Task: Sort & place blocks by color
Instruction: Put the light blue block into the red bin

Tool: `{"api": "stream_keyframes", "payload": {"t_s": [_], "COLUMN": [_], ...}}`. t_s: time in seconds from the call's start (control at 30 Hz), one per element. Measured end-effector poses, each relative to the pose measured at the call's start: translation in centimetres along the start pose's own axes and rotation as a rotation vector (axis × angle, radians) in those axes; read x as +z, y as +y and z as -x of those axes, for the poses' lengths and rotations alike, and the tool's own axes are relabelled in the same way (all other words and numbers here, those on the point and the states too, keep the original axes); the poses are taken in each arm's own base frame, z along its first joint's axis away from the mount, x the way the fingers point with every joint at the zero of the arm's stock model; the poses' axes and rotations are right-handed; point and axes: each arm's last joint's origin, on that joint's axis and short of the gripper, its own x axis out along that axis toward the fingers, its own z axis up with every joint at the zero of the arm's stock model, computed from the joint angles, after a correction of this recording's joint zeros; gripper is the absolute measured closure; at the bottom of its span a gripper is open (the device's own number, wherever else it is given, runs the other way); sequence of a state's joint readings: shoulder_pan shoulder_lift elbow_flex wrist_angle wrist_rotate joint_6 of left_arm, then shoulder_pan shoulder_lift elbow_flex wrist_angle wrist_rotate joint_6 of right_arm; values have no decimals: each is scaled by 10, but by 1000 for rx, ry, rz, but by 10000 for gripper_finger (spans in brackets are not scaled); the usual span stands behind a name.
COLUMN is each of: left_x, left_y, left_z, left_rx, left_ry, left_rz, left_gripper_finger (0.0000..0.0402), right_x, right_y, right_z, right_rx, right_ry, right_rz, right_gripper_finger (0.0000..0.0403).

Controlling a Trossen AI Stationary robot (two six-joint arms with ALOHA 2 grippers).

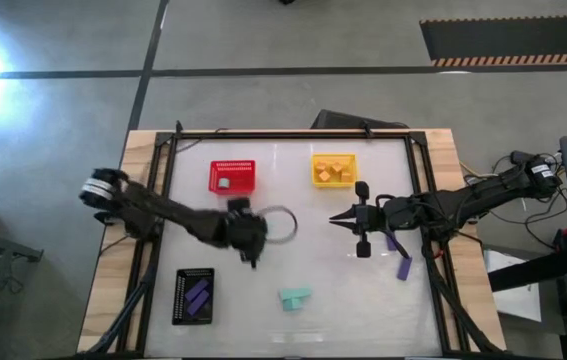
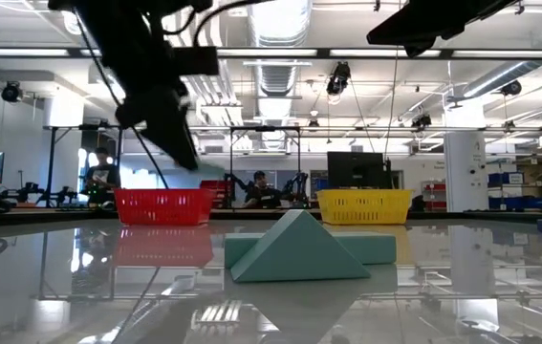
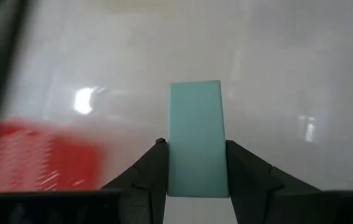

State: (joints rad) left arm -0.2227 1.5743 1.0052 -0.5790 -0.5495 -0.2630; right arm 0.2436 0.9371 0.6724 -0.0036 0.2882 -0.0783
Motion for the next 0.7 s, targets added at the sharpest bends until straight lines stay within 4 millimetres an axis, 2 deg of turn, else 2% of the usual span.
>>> {"api": "stream_keyframes", "payload": {"t_s": [0.17, 0.33, 0.53, 0.7], "left_x": [-5, -15, -42, -50], "left_y": [70, 121, 146, 153], "left_z": [16, 8, -21, -31], "left_rx": [144, 240, 228, 224], "left_ry": [74, 133, 236, 245], "left_rz": [143, 292, 359, 405], "left_gripper_finger": [292, 292, 292, 292], "right_x": [0, 0, 0, 0], "right_y": [0, 0, 0, 0], "right_z": [0, 0, 0, 0], "right_rx": [0, 0, 0, 0], "right_ry": [-1, -1, 1, 0], "right_rz": [-1, -9, -8, -8], "right_gripper_finger": [385, 385, 385, 385]}}
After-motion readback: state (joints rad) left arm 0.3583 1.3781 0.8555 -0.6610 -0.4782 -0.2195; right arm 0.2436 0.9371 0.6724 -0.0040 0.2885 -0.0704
